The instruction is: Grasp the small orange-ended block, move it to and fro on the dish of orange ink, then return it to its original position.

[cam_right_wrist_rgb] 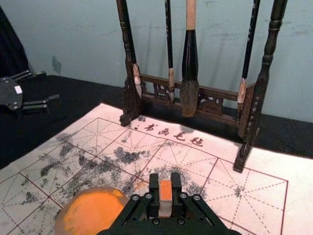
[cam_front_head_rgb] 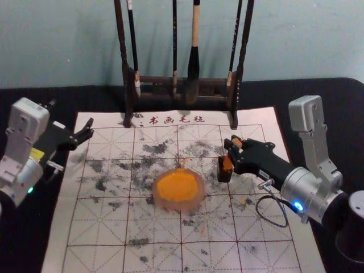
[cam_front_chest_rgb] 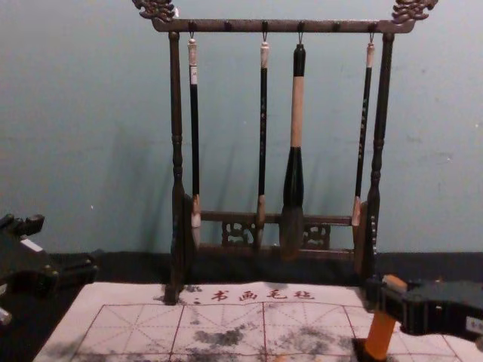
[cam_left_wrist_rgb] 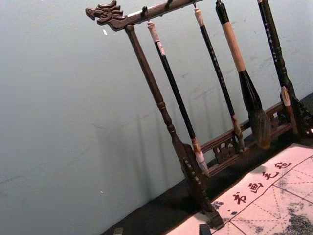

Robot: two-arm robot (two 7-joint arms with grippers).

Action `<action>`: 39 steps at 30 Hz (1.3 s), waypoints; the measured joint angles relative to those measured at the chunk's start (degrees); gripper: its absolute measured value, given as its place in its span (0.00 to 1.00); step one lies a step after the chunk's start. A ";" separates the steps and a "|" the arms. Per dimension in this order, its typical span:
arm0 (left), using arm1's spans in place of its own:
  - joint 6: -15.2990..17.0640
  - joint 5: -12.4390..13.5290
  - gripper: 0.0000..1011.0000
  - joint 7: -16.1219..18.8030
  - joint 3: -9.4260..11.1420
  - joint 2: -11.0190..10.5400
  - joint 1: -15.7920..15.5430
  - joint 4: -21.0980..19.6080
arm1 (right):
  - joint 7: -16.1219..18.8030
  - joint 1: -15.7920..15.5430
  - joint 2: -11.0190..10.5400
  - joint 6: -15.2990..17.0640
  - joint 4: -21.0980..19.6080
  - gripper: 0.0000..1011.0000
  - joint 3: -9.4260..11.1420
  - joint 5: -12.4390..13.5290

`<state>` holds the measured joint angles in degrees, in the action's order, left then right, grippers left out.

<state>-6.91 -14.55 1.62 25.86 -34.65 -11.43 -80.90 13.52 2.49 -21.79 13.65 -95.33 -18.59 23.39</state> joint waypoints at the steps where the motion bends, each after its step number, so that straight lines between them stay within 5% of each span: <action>1: 0.00 0.00 0.99 0.00 0.00 0.00 0.00 0.00 | 0.12 -0.13 0.04 0.10 -0.03 0.13 0.09 -0.09; 39: 0.00 0.00 0.99 0.00 0.00 0.00 0.00 0.00 | 0.93 0.41 2.56 -0.69 2.87 0.13 0.53 -3.23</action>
<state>-6.91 -14.55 1.62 25.86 -34.65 -11.43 -80.90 14.45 2.90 -19.24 12.97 -92.46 -18.06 20.16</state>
